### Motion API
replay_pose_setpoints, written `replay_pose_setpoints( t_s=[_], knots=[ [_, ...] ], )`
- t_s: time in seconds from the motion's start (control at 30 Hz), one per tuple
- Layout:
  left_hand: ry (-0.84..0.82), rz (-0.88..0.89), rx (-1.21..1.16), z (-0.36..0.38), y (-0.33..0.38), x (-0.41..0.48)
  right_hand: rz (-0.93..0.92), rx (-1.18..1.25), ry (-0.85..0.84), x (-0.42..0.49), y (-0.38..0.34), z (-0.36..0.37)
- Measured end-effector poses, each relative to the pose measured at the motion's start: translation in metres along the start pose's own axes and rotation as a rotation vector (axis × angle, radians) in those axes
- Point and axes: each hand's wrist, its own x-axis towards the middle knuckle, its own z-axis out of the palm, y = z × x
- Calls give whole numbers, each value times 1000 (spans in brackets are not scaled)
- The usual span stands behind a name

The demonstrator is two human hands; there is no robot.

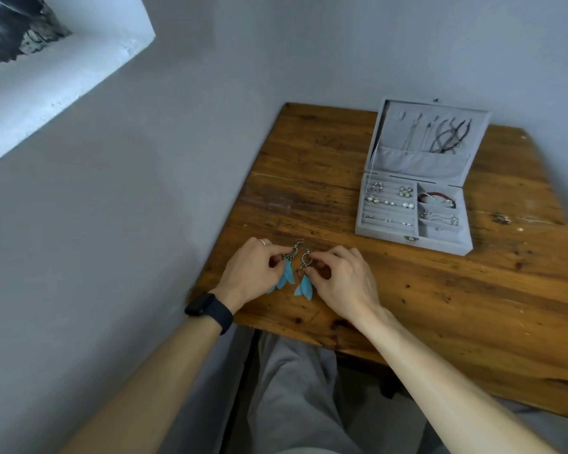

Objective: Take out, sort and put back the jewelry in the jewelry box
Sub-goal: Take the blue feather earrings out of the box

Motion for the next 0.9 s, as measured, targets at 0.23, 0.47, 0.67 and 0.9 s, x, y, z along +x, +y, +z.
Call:
replay_pose_setpoints(
  t_s=[0.23, 0.47, 0.67, 0.9],
  knots=[
    [-66, -58, -102, -10, 0, -1, 55, 20, -23, -5, -10, -1],
    [3, -63, -4, -7, 6, -1, 29, 21, -50, -5, -19, 0],
    [13, -91, -19, -7, 2, -2, -50, -97, -138, 0, -24, -2],
    [-21, -136, -45, -18, -9, -6, -41, -95, -145, -1, -25, -2]
  ],
)
